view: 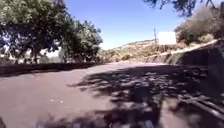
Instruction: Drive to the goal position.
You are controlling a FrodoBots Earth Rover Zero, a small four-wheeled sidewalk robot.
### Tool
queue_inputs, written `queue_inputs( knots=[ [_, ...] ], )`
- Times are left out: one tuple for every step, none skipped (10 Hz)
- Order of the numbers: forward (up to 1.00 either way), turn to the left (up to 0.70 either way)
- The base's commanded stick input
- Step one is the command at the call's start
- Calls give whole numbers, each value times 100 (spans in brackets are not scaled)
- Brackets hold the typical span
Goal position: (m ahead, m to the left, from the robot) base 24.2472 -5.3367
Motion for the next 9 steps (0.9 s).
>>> queue_inputs(
  knots=[
    [70,-28],
    [70,-22],
    [70,-12],
    [70,-2],
    [70,0],
    [70,0],
    [70,0],
    [70,0],
    [70,0]
  ],
)
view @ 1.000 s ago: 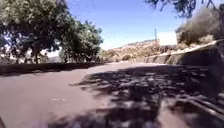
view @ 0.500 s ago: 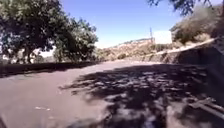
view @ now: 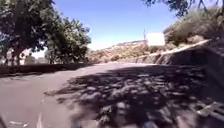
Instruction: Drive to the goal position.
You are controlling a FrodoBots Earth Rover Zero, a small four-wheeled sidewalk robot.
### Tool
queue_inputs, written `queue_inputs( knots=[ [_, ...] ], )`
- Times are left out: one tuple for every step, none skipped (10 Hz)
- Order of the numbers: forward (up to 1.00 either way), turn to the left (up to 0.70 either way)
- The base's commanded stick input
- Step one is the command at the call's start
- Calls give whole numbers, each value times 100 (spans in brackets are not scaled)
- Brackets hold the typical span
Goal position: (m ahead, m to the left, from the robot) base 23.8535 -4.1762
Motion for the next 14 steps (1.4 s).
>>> queue_inputs(
  knots=[
    [70,0],
    [70,0],
    [70,0],
    [70,0],
    [70,0],
    [70,0],
    [70,0],
    [70,-15],
    [70,-28],
    [70,-28],
    [70,-28],
    [70,-28],
    [70,-28],
    [70,-28]
  ],
)
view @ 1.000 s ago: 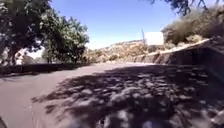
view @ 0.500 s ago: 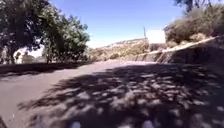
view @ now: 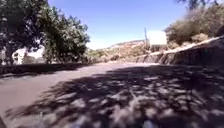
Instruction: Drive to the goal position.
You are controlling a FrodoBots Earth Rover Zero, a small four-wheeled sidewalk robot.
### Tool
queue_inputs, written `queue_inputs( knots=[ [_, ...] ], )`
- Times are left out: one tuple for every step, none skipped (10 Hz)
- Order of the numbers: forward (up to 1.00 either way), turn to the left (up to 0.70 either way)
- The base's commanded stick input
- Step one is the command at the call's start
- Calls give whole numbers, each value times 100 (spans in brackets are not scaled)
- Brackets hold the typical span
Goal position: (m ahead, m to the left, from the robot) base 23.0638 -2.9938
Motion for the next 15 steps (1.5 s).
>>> queue_inputs(
  knots=[
    [70,-28],
    [70,-28],
    [70,-28],
    [70,-28],
    [70,-28],
    [70,-28],
    [70,-28],
    [70,-28],
    [70,-19],
    [70,-1],
    [70,0],
    [70,0],
    [70,0],
    [70,0],
    [70,0]
  ],
)
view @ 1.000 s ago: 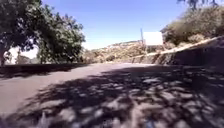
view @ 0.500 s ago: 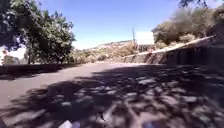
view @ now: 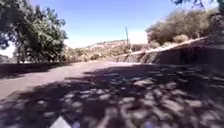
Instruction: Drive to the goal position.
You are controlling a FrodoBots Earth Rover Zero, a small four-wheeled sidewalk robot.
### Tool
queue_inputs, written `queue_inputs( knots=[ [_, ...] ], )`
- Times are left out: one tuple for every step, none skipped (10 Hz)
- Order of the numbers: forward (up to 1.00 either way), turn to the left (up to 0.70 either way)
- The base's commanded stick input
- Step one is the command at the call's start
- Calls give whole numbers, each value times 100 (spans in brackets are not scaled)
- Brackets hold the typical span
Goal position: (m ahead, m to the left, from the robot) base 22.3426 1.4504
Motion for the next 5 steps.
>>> queue_inputs(
  knots=[
    [70,0],
    [70,0],
    [70,0],
    [70,0],
    [70,0]
  ],
)
